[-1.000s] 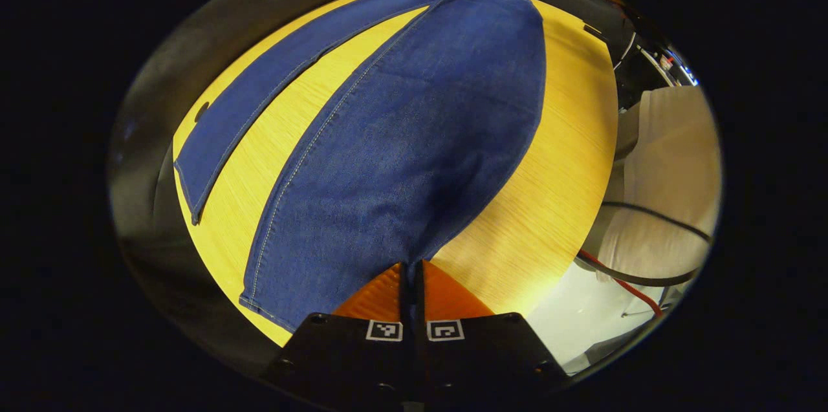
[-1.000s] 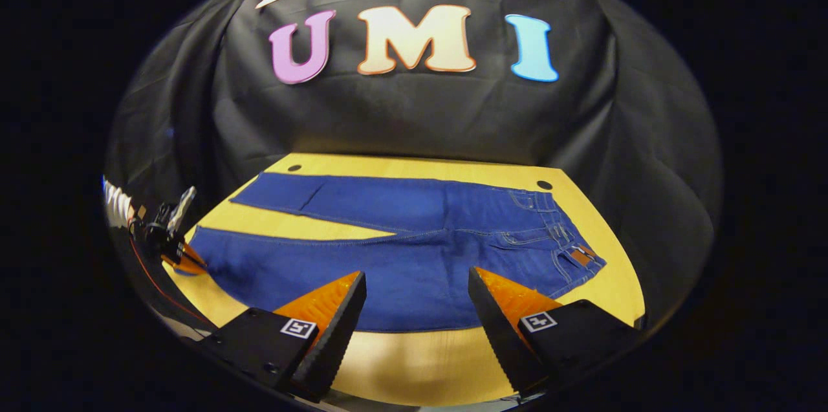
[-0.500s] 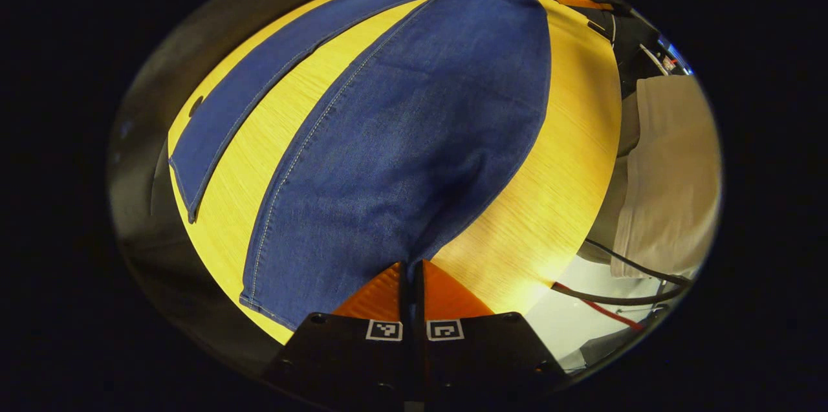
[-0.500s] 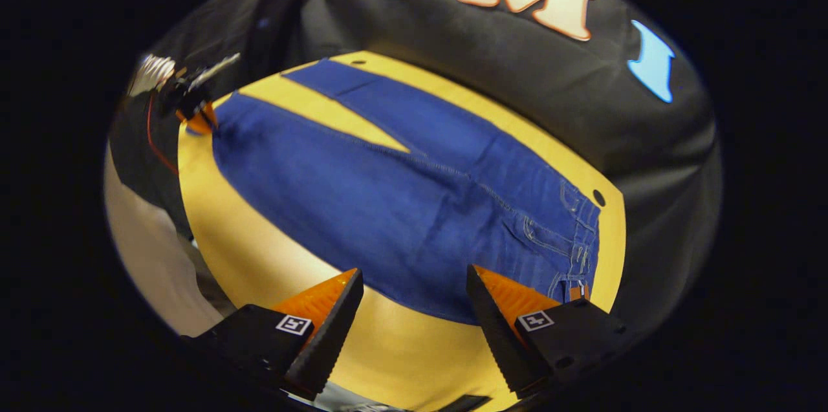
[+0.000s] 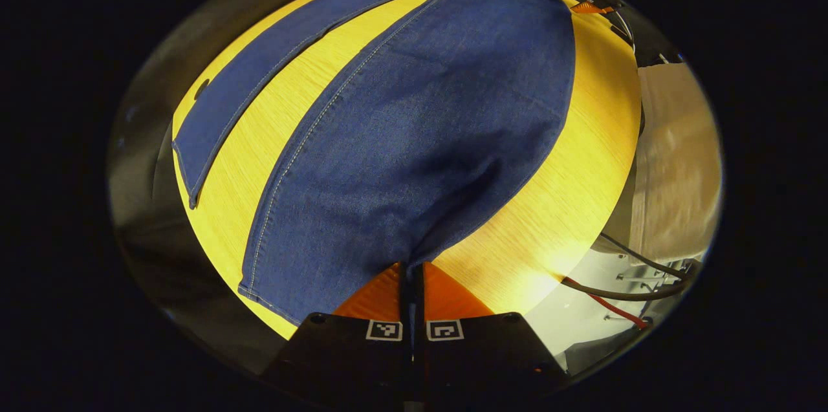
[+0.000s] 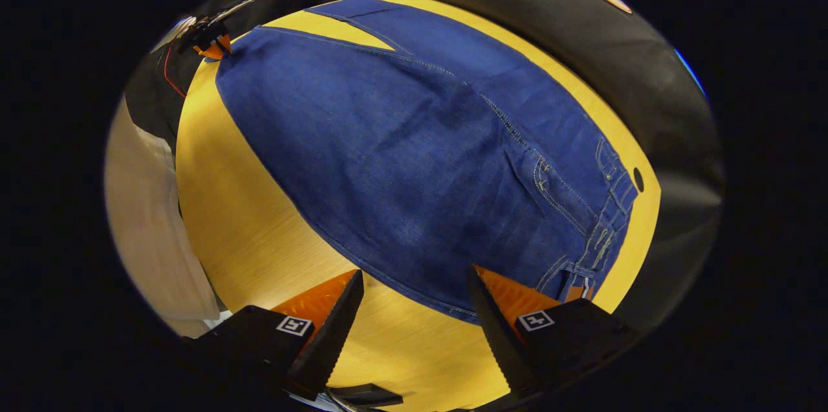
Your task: Grasp the waist and the cuffs of the jeans and fold them to make the two legs overlap; first hold the waist and fold one-third of the jeans toward the cuffs, then hold the cuffs and fold the remaining one-third in the same direction to finish folding.
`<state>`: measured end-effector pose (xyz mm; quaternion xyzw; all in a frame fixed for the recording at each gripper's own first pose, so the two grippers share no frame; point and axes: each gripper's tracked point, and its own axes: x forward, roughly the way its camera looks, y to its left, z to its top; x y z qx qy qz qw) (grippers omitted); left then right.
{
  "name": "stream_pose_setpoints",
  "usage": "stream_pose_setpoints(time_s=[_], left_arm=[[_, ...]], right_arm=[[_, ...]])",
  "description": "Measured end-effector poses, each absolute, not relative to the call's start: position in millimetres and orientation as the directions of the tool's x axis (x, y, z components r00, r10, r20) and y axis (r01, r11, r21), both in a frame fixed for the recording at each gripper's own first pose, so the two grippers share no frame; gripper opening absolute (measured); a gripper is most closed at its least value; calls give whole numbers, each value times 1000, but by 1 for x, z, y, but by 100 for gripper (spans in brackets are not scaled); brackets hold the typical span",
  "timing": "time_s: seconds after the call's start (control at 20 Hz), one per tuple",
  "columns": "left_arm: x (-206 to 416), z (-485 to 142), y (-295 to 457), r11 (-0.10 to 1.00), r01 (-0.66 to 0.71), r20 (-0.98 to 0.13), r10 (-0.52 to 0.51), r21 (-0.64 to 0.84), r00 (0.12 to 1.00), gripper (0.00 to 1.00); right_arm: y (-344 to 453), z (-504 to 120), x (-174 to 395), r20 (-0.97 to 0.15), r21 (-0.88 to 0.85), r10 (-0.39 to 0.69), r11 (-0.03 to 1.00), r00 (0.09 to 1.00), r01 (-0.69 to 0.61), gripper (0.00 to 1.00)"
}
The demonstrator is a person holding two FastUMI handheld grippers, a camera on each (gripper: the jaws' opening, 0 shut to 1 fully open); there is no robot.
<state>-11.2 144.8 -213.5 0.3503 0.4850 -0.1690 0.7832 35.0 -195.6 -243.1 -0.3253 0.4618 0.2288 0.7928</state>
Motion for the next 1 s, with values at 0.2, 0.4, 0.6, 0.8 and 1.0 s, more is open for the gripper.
stream_pose_setpoints(time_s=[0.2, 0.4, 0.6, 0.8, 1.0], left_arm=[[-12, -213, 147, 702, 595, -878, 92, 392, 469, 0], [-11, -213, 147, 711, 582, -876, 99, 394, 472, 0], [-10, -212, 146, 736, 566, -884, 93, 371, 458, 0], [-8, -212, 148, 780, 497, -854, 89, 380, 513, 0], [-9, -210, 149, 859, 368, -826, 105, 356, 553, 0]], right_arm=[[-193, -253, 35, -914, -234, 94, 673, 395, -701, 97], [-189, -251, 35, -911, -236, 107, 657, 399, -716, 92], [-186, -247, 40, -909, -241, 99, 668, 406, -704, 81], [-179, -251, 36, -892, -295, 62, 671, 448, -681, 16], [-175, -251, 35, -877, -332, -18, 746, 481, -577, 5]])
